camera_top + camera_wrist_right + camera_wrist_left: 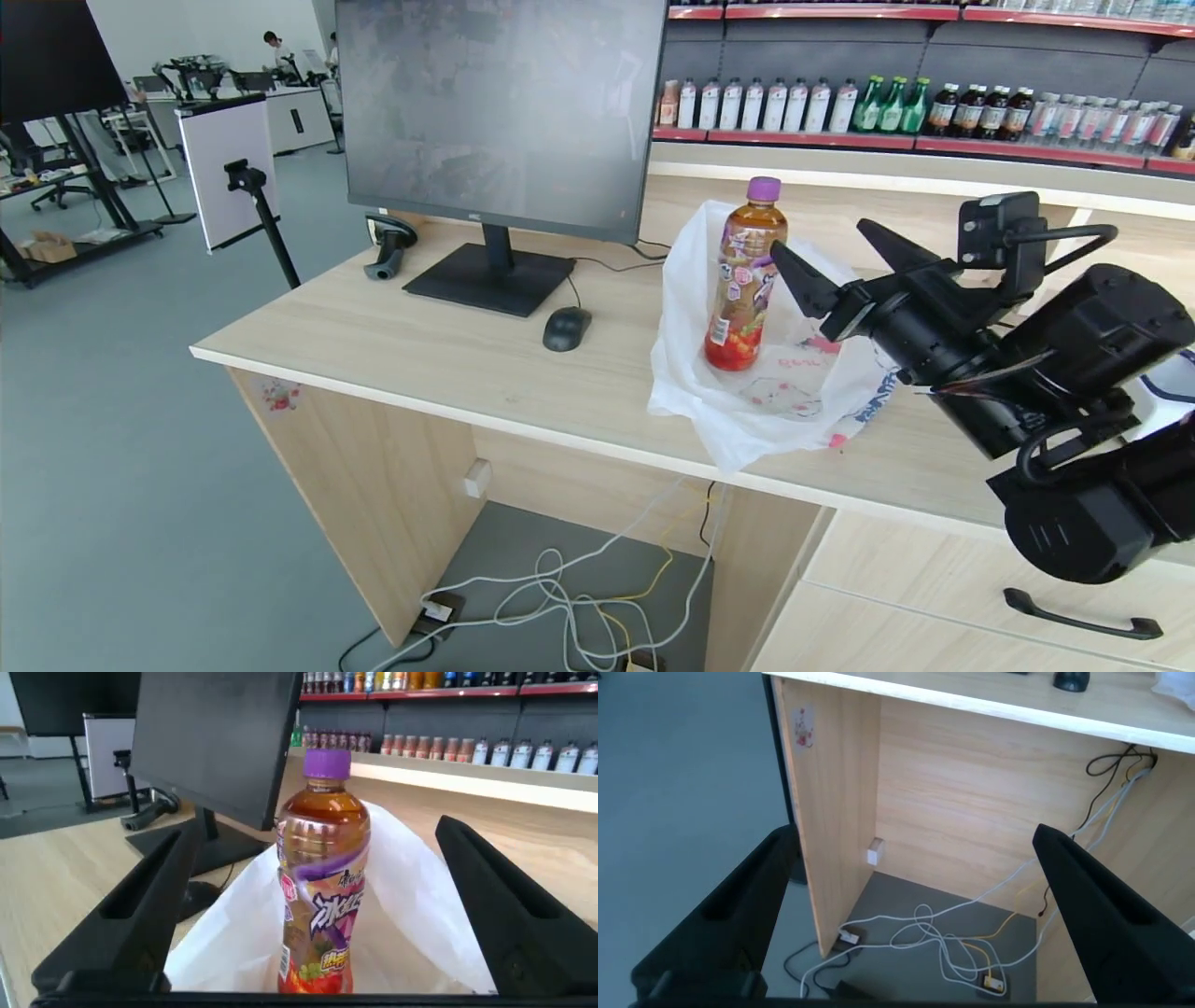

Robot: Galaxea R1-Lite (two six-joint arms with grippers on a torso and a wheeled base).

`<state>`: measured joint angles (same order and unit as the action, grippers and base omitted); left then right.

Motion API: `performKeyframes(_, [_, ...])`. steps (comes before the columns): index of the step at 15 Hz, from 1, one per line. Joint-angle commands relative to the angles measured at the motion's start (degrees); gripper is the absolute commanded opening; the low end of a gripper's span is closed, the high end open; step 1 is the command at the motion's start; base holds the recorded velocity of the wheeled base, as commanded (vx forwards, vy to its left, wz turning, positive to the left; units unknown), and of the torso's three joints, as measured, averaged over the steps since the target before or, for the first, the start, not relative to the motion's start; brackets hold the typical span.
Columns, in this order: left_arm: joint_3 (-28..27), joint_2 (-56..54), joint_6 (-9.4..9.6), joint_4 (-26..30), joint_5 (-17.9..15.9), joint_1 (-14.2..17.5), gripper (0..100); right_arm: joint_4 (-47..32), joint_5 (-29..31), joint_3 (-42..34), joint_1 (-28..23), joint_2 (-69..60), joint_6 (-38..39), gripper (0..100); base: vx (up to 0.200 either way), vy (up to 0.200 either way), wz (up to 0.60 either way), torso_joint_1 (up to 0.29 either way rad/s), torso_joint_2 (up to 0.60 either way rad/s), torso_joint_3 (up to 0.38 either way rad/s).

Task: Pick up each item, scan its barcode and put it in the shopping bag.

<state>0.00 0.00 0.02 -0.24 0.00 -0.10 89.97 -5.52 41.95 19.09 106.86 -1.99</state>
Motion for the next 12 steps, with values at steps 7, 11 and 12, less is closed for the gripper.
performKeyframes(7, [0.0,0.0,-0.2,0.1,0.0,0.0,100,0.0,0.0,-5.9,-2.3,-9.7,0.1,100,0.0,0.0,-0.6,0.0,0.0,0.003])
performKeyframes(11, [0.0,0.0,-0.29,0.1,0.0,0.0,100,0.0,0.0,-5.8,-2.3,-10.9,0.1,100,0.0,-0.15,0.0,0.001,0.0,0.001])
performKeyframes(12, [0.0,0.0,-0.38,0.1,0.0,0.0,100,0.0,0.0,-7.2,-2.4,-11.4,0.1,100,0.0,-0.2,0.0,0.007,0.0,-0.007])
